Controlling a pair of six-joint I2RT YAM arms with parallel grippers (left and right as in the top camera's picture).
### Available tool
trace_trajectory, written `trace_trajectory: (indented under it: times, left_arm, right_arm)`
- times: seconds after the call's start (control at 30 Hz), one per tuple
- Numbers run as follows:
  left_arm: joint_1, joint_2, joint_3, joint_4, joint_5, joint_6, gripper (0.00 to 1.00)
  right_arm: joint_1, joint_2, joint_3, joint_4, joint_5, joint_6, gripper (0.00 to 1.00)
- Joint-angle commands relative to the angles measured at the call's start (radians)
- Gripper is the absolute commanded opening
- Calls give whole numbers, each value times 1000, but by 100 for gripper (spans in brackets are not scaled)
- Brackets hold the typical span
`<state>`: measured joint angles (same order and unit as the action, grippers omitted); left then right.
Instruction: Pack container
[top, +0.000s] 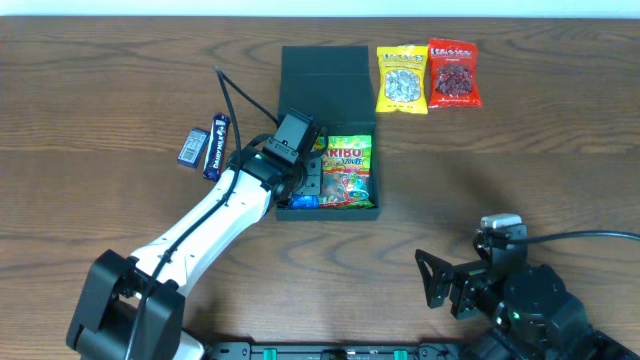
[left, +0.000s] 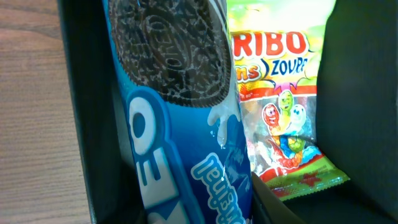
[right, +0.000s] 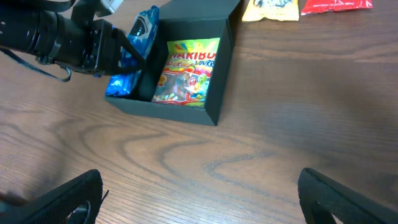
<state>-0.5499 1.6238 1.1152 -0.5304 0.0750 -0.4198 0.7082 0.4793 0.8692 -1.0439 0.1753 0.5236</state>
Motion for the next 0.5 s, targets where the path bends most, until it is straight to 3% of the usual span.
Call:
trace_trajectory:
  times: [0.0,0.07,0.13,0.47]
  left_arm:
    - [2,0,16,3,-34,-29,31]
    - [2,0,16,3,-34,-28,64]
    - [2,-1,16,2,-34,-16,78]
    - [2,-101,16,-42,-30,38,81]
  right_arm:
    - [6,-3,8,-1,7,14,99]
    - [6,-3,8,-1,7,14,99]
    - [6,-3,8,-1,7,14,99]
    - [6,-3,8,-1,7,14,99]
